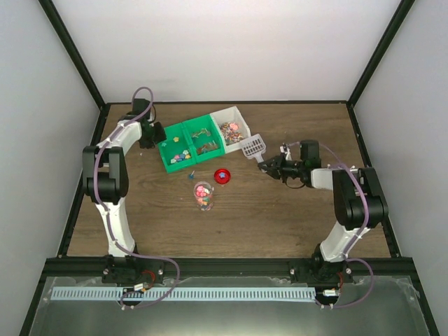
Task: Pack the candies
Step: Adjust the storage box at the center of the board.
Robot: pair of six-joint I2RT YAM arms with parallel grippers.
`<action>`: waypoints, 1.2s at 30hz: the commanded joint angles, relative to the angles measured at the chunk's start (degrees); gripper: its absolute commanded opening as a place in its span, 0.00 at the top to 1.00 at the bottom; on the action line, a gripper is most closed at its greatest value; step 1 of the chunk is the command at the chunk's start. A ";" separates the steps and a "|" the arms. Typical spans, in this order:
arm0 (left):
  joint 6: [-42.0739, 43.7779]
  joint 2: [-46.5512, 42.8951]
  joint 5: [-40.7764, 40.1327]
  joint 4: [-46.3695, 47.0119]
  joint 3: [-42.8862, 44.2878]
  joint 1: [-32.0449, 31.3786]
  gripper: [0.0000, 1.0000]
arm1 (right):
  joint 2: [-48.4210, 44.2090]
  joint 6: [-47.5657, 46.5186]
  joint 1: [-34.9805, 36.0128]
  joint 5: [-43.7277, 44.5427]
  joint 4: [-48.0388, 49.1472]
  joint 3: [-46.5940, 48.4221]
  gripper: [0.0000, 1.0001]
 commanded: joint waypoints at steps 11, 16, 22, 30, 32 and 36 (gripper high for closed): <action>-0.04 -1.61 0.46 -0.16 -0.93 -0.16 0.59 | 0.05 9.99 -1.08 -0.68 24.01 -15.78 0.99; 0.27 -1.49 -0.87 -0.86 -1.45 -0.32 0.59 | -0.32 9.09 -2.08 0.28 23.65 -17.51 0.87; 0.61 -2.69 -1.97 -1.14 -3.28 -0.61 0.60 | -2.51 0.44 -2.33 4.89 8.20 -13.42 0.49; 1.07 -8.15 -5.09 -0.16 -8.70 -1.93 0.61 | -9.34 -8.96 -2.33 11.50 -8.46 -8.71 0.41; 1.40 -8.68 -5.76 -0.25 -9.86 -2.17 0.64 | -10.82 -11.07 -2.33 13.61 -12.72 -7.52 0.40; 1.66 -8.63 -5.88 -0.31 -10.53 -2.22 0.77 | -14.58 -13.95 -2.33 17.32 -19.77 -5.32 0.40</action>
